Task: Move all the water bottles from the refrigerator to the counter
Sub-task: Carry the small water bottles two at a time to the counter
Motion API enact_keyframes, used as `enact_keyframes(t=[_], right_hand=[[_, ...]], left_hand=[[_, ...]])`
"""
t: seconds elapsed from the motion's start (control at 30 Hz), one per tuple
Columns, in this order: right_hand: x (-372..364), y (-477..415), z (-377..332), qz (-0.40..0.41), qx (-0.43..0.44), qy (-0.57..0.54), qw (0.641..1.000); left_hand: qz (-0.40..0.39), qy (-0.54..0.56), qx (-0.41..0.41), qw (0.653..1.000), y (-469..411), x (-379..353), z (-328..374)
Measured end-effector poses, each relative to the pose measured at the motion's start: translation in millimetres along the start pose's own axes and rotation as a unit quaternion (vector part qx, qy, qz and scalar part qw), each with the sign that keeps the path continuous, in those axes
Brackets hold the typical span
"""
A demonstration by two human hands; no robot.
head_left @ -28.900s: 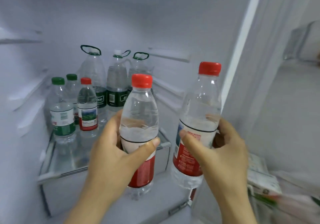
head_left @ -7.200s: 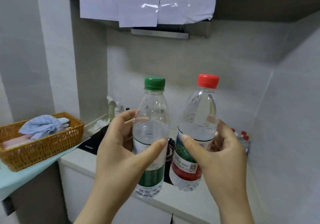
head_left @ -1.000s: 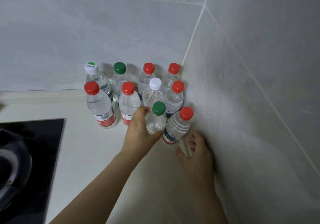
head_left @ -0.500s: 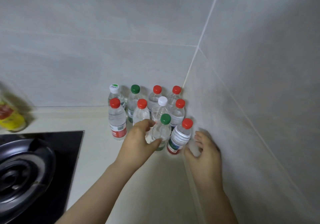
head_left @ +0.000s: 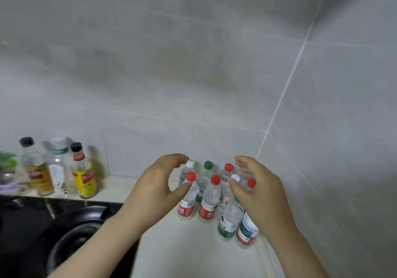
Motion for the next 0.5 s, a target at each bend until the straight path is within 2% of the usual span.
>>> enact_keyframes(t=[0.27,0.5], right_hand=[[23,-6,-105,-0.015,0.15,-0.015,0.988],[19,-10,-165,-0.056,0.286,-0.053,0.955]], left_hand=[[0.059,-0.055,-0.022,0.997,31,107,30],[0.146,-0.114,-0.004,0.983,70,160,56]])
Point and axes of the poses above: each hand's wrist, its own y-axis away from the middle knuckle, its own x-axis out of the back of the hand, z = x × y, the point moved 4 cm from there along -y, towards the middle knuckle, and after that the axes turned 14 degrees about y, right-handed, at the moved point
